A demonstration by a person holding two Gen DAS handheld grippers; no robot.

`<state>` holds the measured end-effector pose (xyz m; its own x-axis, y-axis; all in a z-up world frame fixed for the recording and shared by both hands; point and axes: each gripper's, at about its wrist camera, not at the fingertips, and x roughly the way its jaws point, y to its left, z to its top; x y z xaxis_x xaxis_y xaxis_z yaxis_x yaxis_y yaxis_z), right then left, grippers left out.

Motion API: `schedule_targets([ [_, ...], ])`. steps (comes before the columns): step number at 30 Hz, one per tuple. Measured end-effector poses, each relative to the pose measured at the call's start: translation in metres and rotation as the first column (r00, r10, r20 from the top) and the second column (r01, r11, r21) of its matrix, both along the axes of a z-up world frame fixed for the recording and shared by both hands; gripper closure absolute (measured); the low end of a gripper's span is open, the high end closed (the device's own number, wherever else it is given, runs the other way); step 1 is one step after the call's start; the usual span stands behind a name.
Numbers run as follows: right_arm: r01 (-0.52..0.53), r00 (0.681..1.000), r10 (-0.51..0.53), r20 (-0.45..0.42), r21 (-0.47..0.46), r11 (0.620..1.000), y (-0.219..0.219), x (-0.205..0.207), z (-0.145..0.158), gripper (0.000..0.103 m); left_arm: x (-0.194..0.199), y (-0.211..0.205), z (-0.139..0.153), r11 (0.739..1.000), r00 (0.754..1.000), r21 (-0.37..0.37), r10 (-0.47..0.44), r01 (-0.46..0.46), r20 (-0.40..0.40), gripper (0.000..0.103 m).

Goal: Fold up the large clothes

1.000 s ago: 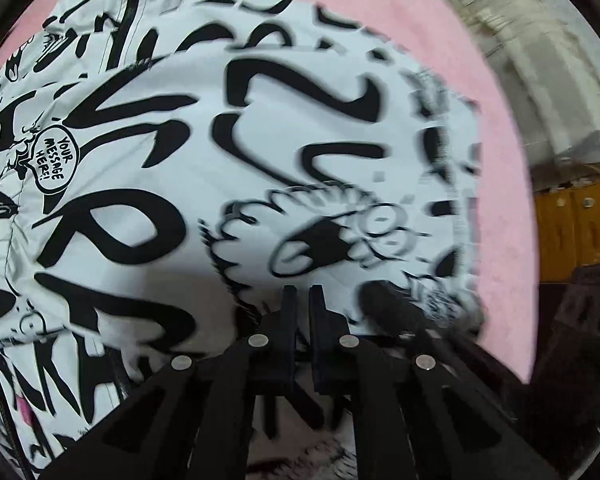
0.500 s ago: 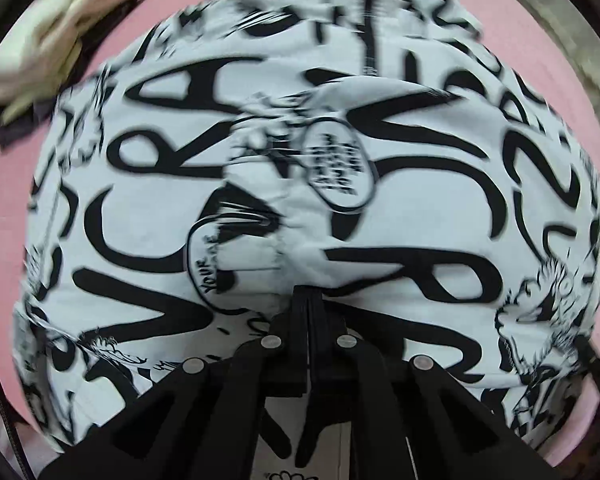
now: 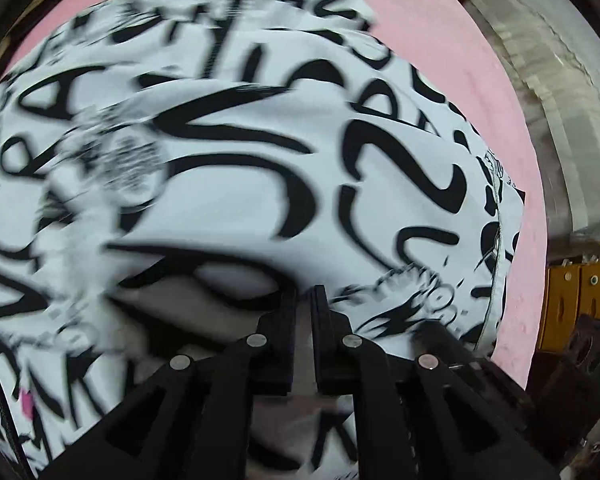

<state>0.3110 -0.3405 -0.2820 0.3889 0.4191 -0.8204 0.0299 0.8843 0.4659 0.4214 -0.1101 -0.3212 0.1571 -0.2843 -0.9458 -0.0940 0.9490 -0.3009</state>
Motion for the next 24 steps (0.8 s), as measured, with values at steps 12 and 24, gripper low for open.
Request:
schedule_targets([
  [12,0.018,0.995,-0.019,0.095,0.013,1.000,-0.007,0.084,-0.020,0.103,0.079,0.001,-0.017,0.971,0.986,0.207,0.088,-0.116,0.142,0.098],
  [24,0.257,0.959,-0.233,0.163,-0.145,0.955,-0.095,0.089,-0.002,0.103,0.076,0.096,-0.021,0.927,0.938,0.177,0.303,-0.331,0.168,0.099],
])
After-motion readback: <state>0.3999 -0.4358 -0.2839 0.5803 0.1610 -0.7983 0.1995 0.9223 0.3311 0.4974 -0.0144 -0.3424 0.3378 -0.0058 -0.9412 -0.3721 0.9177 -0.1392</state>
